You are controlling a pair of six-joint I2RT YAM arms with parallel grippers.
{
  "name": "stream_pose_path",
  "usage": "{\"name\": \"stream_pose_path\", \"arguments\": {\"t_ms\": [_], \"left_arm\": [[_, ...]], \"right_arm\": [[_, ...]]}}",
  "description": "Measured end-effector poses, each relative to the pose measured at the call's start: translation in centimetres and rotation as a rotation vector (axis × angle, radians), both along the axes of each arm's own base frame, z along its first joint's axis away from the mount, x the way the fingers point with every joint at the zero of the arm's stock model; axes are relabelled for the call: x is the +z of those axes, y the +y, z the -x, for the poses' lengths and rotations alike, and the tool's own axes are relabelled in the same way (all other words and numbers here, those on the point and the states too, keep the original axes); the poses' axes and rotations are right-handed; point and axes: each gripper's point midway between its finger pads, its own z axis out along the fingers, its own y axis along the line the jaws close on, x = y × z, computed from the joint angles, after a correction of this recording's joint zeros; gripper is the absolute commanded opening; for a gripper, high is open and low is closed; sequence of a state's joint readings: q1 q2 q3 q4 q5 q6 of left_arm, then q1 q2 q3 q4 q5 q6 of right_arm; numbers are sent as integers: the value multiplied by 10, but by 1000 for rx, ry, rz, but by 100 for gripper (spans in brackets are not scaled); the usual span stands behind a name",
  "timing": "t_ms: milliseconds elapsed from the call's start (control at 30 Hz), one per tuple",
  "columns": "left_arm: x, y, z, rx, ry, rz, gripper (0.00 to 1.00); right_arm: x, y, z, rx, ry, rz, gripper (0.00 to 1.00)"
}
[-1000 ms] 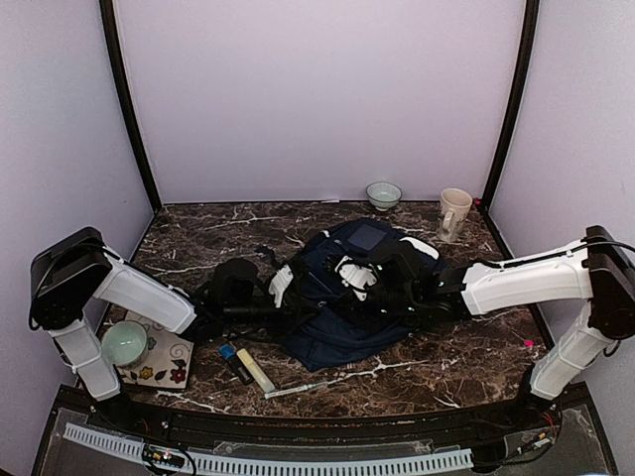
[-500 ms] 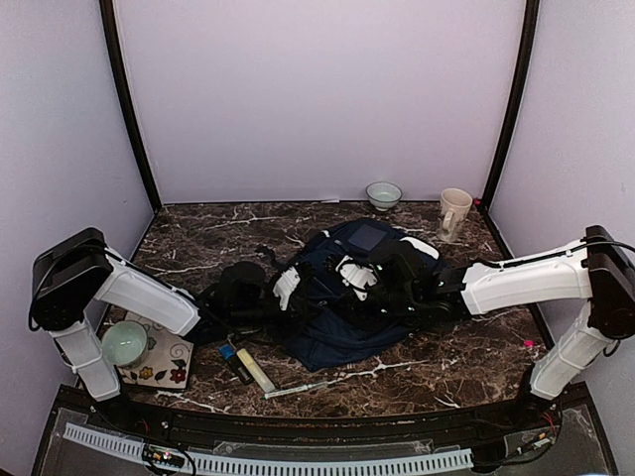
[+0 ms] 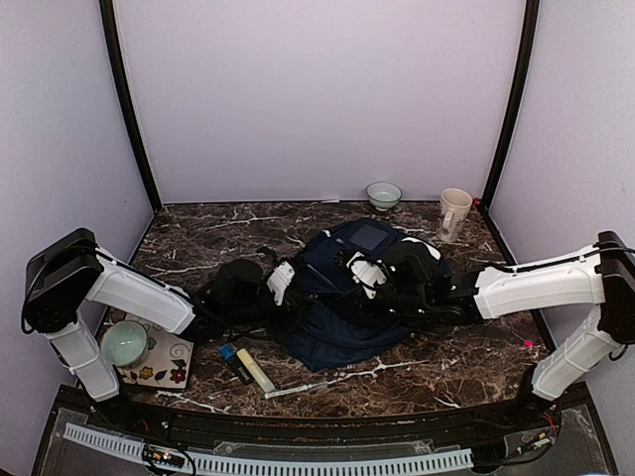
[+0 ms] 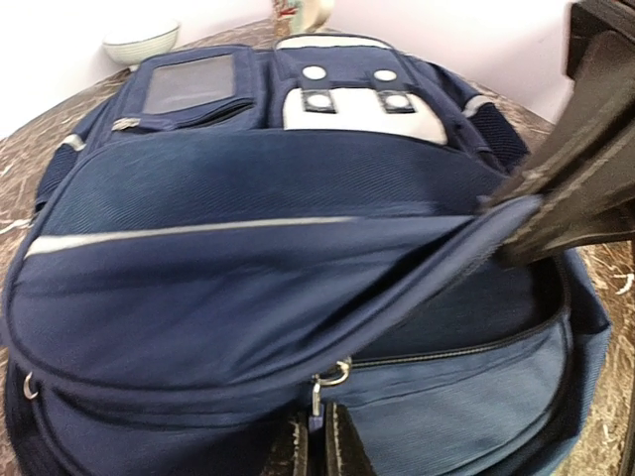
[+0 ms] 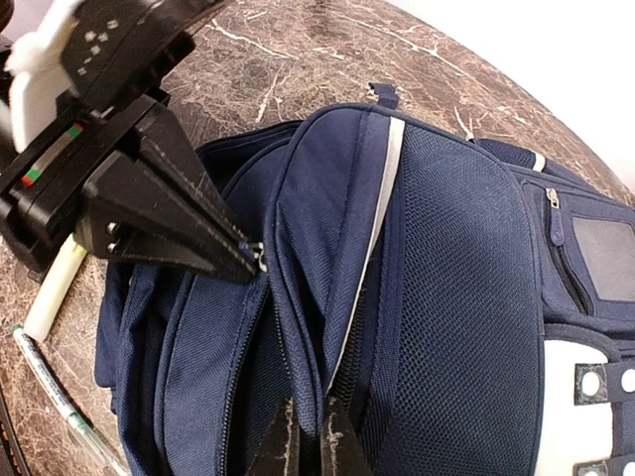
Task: Pack the student bag
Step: Unzip the upper front pocket of the student bag.
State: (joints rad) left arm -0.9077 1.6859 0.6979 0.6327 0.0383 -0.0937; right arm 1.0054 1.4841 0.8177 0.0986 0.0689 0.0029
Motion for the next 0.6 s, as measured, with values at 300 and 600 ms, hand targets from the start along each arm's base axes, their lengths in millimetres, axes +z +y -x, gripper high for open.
{"name": "stream_pose_path", "arguments": {"t_ms": [300, 600], "left_arm": [[-9, 34, -32, 152, 31, -32, 0], [-6, 58, -61, 277, 42, -50, 0]], "right_arm": [[3, -6, 3, -9, -5, -22, 0], [8, -9, 7, -3, -2, -45, 0]]}}
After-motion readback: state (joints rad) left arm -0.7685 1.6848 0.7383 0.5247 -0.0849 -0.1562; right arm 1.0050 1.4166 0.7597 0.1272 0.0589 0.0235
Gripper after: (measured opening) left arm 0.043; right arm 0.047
